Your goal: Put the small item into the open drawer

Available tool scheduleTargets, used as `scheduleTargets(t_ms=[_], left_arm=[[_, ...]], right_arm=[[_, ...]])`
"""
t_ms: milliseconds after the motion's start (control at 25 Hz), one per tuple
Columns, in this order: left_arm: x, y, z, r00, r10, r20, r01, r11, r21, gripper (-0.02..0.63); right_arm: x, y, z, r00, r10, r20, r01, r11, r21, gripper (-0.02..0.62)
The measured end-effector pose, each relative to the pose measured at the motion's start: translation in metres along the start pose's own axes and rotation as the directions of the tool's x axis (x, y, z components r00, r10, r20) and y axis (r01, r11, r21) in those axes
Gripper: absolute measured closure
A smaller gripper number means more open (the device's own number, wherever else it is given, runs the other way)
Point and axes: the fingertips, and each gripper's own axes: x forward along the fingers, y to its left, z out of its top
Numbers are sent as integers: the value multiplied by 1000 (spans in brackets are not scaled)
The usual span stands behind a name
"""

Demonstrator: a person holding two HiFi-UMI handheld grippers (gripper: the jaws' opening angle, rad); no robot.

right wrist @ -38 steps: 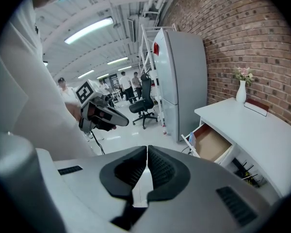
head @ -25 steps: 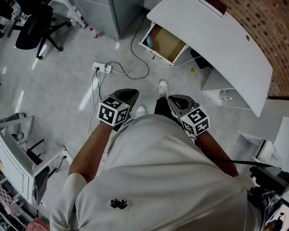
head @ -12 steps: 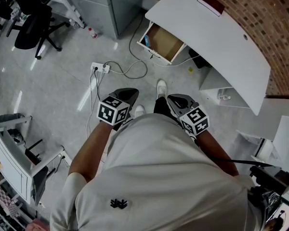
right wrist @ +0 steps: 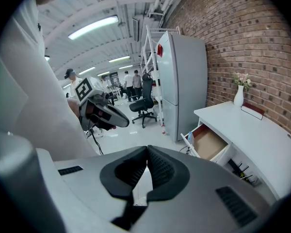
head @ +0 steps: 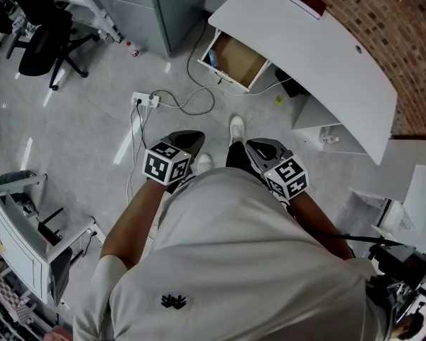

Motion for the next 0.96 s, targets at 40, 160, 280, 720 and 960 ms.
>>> scheduleTargets(t_ms=[40,160,280,720,960], left_arm=[[1,-1,0,1000,-2,-2,2,1000,1,575],[3,-5,0,1000,-9,-9,9,1000,9,575],[7,-8,1,1000,-13,-17,13,1000,15,575],[17,-13,4,999,-27,-30,27,1000,14,575],[32,-14,11,999,-30,-38,31,999,19,575]], right_arm=[[-1,0,0,1000,-1,0,1,1000,1,566],[-4,-2,-2,1000,-8,3,8,1000,4,566],[-9,-4,-5,1000,-13,2,13,1000,11,566],[-14,-11,-11,1000,-24,6,24,999,24,566],[-17,-26,-14,1000,-28,5,28,999,32,566]])
